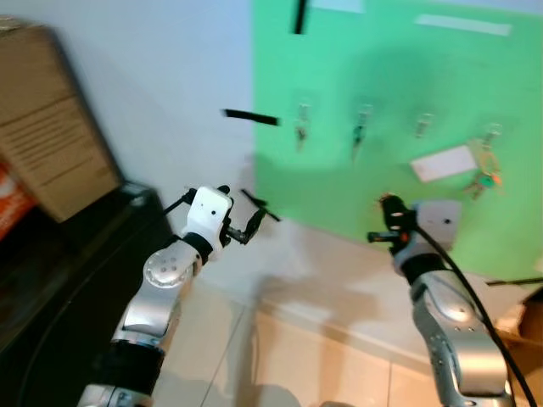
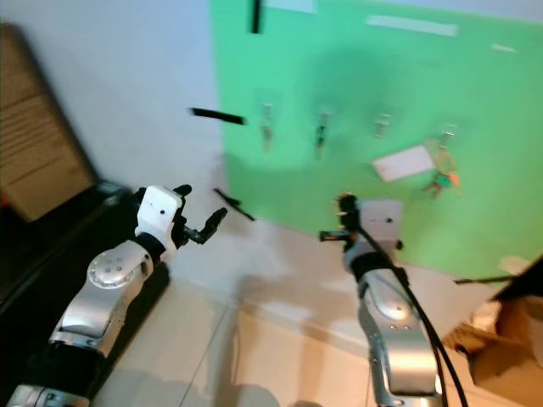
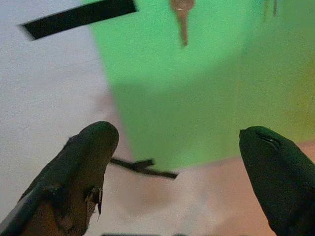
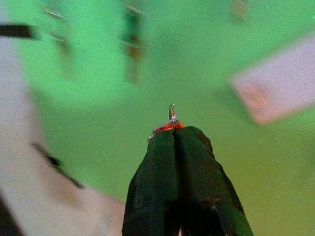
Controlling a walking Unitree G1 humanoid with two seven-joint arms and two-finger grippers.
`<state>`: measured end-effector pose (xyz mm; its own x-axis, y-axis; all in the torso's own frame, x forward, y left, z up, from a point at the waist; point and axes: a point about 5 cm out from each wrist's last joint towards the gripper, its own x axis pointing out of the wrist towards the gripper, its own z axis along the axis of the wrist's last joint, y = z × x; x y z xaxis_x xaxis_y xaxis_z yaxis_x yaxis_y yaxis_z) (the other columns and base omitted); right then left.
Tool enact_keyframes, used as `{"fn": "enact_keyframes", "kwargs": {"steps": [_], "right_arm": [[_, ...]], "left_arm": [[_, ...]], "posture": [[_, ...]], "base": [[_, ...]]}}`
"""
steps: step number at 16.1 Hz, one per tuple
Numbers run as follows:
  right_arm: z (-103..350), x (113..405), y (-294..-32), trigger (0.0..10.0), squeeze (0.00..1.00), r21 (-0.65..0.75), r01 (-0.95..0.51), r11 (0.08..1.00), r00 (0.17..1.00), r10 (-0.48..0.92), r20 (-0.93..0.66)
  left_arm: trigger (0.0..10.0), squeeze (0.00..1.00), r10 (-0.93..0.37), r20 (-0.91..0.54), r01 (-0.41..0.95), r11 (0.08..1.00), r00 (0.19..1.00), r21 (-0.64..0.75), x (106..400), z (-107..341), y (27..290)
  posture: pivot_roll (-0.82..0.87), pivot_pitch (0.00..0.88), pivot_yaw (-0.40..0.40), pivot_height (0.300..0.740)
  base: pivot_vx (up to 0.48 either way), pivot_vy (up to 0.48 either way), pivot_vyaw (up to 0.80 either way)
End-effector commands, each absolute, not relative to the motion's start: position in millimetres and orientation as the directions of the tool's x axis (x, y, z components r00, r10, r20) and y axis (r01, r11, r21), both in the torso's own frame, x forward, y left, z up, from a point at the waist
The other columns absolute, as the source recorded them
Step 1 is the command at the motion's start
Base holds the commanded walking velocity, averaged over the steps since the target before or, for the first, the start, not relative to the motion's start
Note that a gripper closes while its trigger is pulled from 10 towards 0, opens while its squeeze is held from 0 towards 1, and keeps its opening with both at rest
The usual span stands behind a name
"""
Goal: Hang keys on a hook
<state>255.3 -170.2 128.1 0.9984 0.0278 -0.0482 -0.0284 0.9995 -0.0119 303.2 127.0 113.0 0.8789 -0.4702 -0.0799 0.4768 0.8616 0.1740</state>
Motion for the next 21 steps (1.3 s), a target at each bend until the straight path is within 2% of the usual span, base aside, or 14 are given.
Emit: {"fn": "enact_keyframes", "kwargs": {"steps": [1, 7, 14, 21], "right_arm": [[127.4, 256.4, -167.5, 10.0, 0.0, -0.005, -0.034, 0.999, 0.998, 0.034, -0.054], [127.4, 256.9, -167.5, 10.0, 0.0, -0.01, -0.042, 0.999, 0.998, 0.042, -0.054], [128.4, 261.8, -170.0, 10.0, 0.0, -0.033, -0.066, 0.997, 0.996, 0.065, -0.057], [127.0, 258.4, -168.6, 10.0, 0.0, -0.034, -0.058, 0.998, 0.997, 0.056, -0.057]], "left_arm": [[10.0, 0.0, -0.452, -0.086, 0.46, 0.872, 0.888, 0.17, 304.7, 113.0, 132.0], [10.0, 0.0, -0.443, -0.088, 0.452, 0.876, 0.892, 0.166, 305.3, 112.0, 131.8], [10.0, 0.0, -0.402, -0.07, 0.408, 0.893, 0.913, 0.188, 306.1, 111.2, 130.0], [10.0, 0.0, -0.407, -0.074, 0.414, 0.89, 0.91, 0.194, 307.2, 110.5, 129.7]], "posture": [[-0.1, 0.0, 0.037, 0.74], [-0.1, 0.0, 0.034, 0.74], [-0.1, 0.0, 0.007, 0.74], [-0.12, 0.0, 0.036, 0.74]], "base": [[0.337, 0.0, 0.0], [0.314, 0.0, 0.0], [0.0, 0.0, 0.0], [0.0, -0.338, 0.0]]}}
